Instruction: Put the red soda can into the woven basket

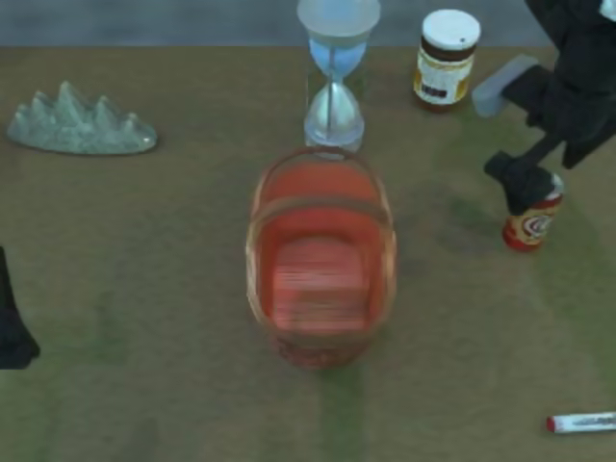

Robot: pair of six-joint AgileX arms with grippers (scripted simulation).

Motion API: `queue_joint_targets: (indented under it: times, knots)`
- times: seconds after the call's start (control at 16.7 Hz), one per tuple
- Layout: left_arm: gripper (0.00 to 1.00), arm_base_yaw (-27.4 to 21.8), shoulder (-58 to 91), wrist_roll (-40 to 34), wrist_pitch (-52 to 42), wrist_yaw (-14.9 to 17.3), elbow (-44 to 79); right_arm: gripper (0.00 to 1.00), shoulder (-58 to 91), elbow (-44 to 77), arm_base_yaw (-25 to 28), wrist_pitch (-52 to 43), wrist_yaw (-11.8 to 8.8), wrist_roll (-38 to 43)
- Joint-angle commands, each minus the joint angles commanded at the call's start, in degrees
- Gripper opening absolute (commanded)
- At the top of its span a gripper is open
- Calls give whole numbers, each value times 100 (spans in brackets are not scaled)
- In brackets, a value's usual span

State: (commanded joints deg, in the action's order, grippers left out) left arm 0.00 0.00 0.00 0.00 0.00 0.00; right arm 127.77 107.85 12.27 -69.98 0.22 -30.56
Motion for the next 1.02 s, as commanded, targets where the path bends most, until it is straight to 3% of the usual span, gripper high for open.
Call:
queue_joint_targets:
  times: [0.96,1.02]
  knots:
    - [100,0,0,0,0,0,0,100,240,-754,5,994,2,8]
    - [100,0,0,0,0,0,0,92,240,-754,5,994,2,8]
